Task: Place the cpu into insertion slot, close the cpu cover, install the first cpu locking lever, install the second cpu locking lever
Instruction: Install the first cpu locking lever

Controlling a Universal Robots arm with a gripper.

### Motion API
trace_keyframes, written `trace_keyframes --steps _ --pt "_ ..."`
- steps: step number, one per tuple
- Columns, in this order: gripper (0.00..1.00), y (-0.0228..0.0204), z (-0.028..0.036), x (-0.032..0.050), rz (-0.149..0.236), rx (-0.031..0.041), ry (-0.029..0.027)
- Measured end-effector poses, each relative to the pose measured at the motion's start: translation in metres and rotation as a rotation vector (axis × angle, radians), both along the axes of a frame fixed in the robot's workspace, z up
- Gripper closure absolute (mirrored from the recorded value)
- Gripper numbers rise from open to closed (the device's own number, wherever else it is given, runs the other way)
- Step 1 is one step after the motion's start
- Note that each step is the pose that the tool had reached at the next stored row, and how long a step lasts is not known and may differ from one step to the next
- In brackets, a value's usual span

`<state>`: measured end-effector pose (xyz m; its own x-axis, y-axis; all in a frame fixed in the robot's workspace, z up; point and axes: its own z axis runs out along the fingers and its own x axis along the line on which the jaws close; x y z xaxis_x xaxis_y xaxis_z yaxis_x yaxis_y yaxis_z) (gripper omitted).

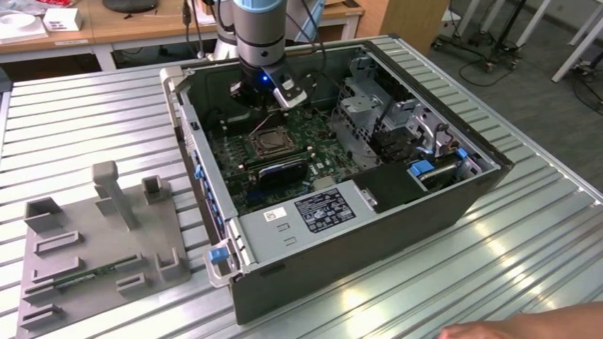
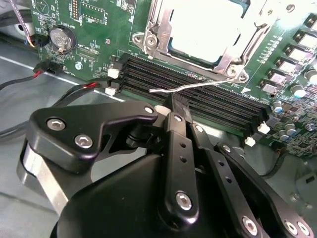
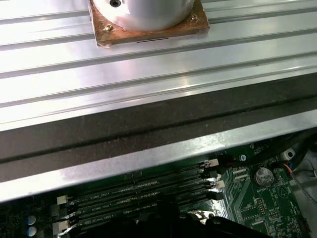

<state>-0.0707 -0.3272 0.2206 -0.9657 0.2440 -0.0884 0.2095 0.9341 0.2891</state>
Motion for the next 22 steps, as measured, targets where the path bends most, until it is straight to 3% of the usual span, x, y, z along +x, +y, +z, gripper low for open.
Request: trace_keyframes --steps 5,14,22 --pt "0.89 0.0 0.0 -0.0074 0.0 -0.0001 -0.0023" --pt "0.89 -0.0056 0.0 -0.0075 0.0 -0.0007 -0.0023" --pt "0.89 -0.0066 -0.0014 -0.0074 0.0 -0.0007 -0.0031"
